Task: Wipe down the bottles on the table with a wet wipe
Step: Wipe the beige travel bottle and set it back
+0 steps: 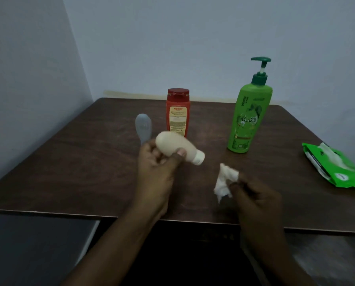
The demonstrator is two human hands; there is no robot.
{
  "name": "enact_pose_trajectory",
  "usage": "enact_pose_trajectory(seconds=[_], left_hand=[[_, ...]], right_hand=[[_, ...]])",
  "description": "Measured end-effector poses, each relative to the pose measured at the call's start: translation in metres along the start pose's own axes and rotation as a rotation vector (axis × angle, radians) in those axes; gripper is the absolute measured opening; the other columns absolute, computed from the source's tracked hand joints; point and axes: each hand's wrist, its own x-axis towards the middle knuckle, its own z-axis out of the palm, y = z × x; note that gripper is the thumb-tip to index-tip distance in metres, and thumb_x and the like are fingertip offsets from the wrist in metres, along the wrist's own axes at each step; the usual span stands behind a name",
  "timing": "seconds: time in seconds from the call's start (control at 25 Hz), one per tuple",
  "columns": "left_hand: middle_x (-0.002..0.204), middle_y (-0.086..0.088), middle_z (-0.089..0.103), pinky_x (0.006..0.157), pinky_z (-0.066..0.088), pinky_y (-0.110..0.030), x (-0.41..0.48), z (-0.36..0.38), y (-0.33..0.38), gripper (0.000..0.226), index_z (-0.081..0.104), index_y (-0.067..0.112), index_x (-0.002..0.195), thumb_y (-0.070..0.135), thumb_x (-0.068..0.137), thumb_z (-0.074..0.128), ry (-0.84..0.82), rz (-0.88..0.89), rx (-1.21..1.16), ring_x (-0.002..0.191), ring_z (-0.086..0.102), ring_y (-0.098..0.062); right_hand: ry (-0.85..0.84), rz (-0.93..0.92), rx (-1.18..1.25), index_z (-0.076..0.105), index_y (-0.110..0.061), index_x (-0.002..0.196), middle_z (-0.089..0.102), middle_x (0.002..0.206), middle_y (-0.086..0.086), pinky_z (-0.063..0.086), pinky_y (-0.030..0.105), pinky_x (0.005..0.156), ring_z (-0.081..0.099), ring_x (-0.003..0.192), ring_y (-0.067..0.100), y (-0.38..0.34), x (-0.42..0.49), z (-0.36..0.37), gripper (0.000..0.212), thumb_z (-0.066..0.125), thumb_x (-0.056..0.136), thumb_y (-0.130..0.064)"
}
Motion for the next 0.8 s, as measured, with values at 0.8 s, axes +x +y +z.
enact_pose_trajectory(seconds=[0.8], left_hand=[[0.144, -0.005, 0.057, 0.079, 0.044, -0.021, 0.124, 0.064, -0.072, 0.038, 0.048, 0.02, 0.138, 0.017, 0.102, 0.061, -0.344, 0.121, 0.822, 0.115, 0.053, -0.01]], right_hand=[[0.108, 0.243, 0.242, 0.075, -0.015, 0.101, 0.079, 0.093, -0.002, 0.058, 0.02, 0.073, 0.075, 0.086, 0.014, 0.001, 0.014, -0.007, 0.027, 0.063, 0.089, 0.006]])
